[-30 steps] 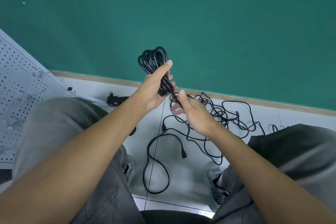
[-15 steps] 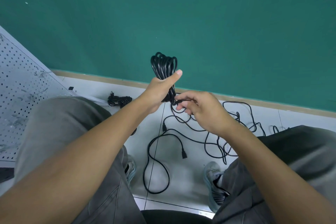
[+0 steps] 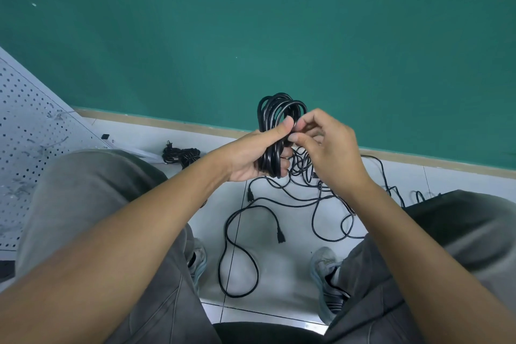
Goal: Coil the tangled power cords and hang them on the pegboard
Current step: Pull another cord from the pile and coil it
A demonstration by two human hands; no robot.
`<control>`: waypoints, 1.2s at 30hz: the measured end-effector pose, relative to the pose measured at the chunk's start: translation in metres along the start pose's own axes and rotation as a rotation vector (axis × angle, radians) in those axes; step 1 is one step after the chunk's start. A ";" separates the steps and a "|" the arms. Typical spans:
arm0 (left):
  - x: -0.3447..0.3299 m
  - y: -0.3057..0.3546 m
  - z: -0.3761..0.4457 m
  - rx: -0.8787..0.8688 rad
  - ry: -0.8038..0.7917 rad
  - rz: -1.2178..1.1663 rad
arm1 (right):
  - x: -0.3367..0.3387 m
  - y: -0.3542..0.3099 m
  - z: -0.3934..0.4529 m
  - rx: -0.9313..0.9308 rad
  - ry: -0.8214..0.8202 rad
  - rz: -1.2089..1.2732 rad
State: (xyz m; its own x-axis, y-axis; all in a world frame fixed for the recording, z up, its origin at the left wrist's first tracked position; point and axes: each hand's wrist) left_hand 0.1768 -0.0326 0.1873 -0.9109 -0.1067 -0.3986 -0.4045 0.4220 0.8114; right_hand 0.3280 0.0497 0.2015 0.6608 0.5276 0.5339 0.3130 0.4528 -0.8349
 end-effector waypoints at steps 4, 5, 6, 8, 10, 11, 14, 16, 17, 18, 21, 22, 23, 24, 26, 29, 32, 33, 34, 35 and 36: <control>0.004 0.002 -0.001 0.031 -0.040 -0.001 | -0.001 -0.003 -0.001 0.018 0.038 -0.049; 0.005 0.001 0.000 0.035 -0.047 -0.013 | -0.001 -0.003 -0.001 0.010 0.064 -0.058; 0.004 0.002 0.000 0.032 -0.060 -0.036 | -0.002 -0.003 -0.001 -0.003 0.087 -0.063; 0.004 0.004 -0.002 0.008 -0.087 -0.091 | -0.002 -0.006 -0.002 -0.042 0.101 -0.043; 0.006 0.006 -0.003 -0.019 -0.093 -0.115 | -0.002 -0.004 -0.001 -0.077 0.053 -0.029; 0.008 0.008 -0.003 -0.038 -0.099 -0.130 | -0.001 -0.001 0.000 -0.093 0.012 -0.052; 0.014 0.012 -0.003 -0.074 -0.065 -0.223 | 0.001 0.012 0.002 -0.170 -0.074 -0.145; 0.018 0.014 -0.002 -0.087 -0.041 -0.211 | 0.002 0.017 0.002 -0.241 -0.048 -0.127; 0.019 0.014 -0.001 -0.085 -0.025 -0.174 | 0.002 0.017 0.003 -0.262 -0.016 -0.106; 0.019 0.014 -0.001 -0.078 0.001 -0.117 | 0.003 0.016 0.003 -0.267 0.022 -0.081; 0.015 0.011 -0.001 -0.087 0.148 0.100 | 0.005 0.014 0.004 -0.276 0.128 0.048; 0.013 0.010 -0.001 -0.098 0.188 0.130 | 0.006 0.013 0.005 -0.290 0.152 0.122; 0.011 0.008 -0.001 -0.114 0.213 0.143 | 0.007 0.011 0.005 -0.300 0.173 0.206; 0.009 0.006 -0.001 -0.125 0.227 0.158 | 0.007 0.008 0.005 -0.306 0.191 0.291; 0.005 0.004 -0.002 -0.135 0.225 0.228 | 0.005 0.001 0.004 -0.305 0.223 0.435; -0.004 0.000 -0.002 -0.160 0.155 0.214 | 0.001 -0.003 0.004 -0.296 0.259 0.546; -0.014 -0.003 -0.003 -0.148 0.108 0.114 | 0.001 -0.002 0.005 -0.292 0.281 0.534; -0.014 -0.004 -0.002 -0.138 0.109 0.114 | 0.001 -0.002 0.005 -0.290 0.285 0.531; -0.014 -0.004 -0.002 -0.126 0.108 0.123 | 0.001 -0.002 0.005 -0.291 0.287 0.538; -0.014 -0.004 -0.002 -0.117 0.096 0.134 | 0.002 -0.002 0.006 -0.293 0.289 0.537; -0.013 -0.004 -0.002 -0.114 0.077 0.146 | 0.002 -0.001 0.006 -0.294 0.287 0.528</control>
State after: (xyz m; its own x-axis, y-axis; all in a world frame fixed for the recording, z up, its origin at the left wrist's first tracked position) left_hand 0.1903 -0.0345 0.1895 -0.9624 -0.1225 -0.2426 -0.2702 0.3336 0.9032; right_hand 0.3250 0.0547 0.2041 0.9188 0.3942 0.0201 0.0432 -0.0498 -0.9978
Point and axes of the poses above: each hand's wrist, its own z-axis towards the middle knuckle, its own x-axis out of the back of the hand, y = z × x, and after that the axes turned 3 degrees about -y, right-handed
